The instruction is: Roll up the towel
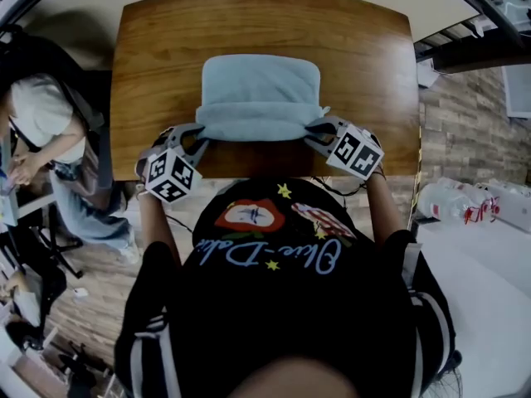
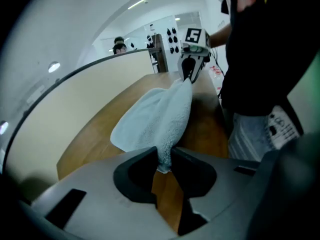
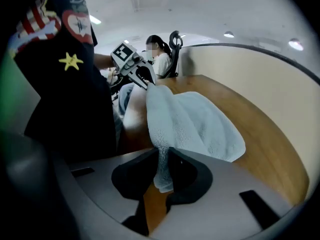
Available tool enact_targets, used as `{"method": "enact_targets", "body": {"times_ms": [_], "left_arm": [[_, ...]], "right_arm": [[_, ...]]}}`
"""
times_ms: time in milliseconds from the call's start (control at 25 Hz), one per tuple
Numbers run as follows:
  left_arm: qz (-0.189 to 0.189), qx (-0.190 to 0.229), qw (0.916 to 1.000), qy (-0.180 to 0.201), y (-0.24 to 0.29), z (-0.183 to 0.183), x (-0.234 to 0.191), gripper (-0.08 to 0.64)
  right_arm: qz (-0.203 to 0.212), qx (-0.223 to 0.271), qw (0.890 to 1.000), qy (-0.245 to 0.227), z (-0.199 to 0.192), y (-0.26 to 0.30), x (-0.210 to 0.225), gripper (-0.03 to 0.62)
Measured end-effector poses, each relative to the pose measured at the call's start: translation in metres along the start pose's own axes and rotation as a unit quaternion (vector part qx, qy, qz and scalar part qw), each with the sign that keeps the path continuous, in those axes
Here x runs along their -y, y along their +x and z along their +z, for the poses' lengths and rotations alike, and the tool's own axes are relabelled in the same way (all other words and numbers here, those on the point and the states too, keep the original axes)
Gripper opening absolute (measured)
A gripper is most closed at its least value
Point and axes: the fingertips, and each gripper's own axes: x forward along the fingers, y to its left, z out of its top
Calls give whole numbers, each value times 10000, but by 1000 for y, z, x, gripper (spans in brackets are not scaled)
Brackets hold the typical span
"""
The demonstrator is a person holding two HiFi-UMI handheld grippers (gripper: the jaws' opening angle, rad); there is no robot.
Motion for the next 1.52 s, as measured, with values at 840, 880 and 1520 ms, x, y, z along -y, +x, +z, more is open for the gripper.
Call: {"method": "enact_targets", "body": {"times_ms": [840, 880, 1520], "left_arm": [[916, 336, 9917, -841, 16, 34, -103, 77], [1000, 329, 9904, -894, 19, 35, -107, 77], [2176, -336, 9666, -1312, 65, 17, -151, 101]], "right_arm": [[-1096, 436, 9918, 499, 38, -16, 105, 52], [-1165, 376, 9915, 447, 39, -14, 109, 52], [-2382, -472, 9699, -204, 30, 26, 176, 78]]}}
